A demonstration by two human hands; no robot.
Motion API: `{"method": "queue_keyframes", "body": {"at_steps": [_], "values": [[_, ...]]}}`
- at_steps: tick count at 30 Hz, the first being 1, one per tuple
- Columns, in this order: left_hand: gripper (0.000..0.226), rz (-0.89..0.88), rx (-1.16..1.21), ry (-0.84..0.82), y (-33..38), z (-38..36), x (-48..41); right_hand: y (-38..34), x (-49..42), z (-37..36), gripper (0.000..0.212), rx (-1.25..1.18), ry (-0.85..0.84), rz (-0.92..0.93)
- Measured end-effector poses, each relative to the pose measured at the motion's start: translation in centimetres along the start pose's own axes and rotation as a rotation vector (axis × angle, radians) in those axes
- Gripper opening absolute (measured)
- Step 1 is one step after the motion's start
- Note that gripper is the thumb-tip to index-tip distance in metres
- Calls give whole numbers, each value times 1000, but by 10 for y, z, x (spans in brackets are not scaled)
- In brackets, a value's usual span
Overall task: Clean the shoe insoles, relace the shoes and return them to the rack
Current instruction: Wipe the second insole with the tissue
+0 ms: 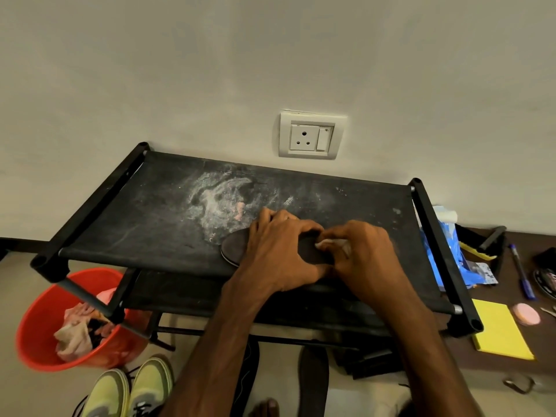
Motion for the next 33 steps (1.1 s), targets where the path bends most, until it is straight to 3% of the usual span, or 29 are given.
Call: {"method": "queue_keyframes", "body": {"at_steps": [9, 16, 19, 25, 28, 33], "values": [[74, 28, 37, -4, -1, 2, 3, 43, 12, 30, 15, -8, 237, -234], [75, 32, 37, -4, -2, 1, 1, 8, 6, 2, 15, -40, -4, -73], [76, 33, 47, -6, -2, 2, 2, 15, 7, 6, 14, -127, -9, -87], [76, 42, 54, 2, -1, 4, 3, 45, 17, 35, 18, -42, 169, -239], [77, 49, 50, -8, -2, 3, 3, 30, 13, 24, 21, 22, 86, -166], [78, 48, 41, -10, -2, 3, 2, 5, 10, 5, 8, -100, -62, -27]]}}
Point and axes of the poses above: each hand's wrist, its own x-axis away from the middle knuckle, its own z-axis out of the back of the hand, y = z × x, the point moved 8 cm from there along -x, towards the middle knuckle, and after that the axes turned 8 degrees about -y, right-handed, at the moved point
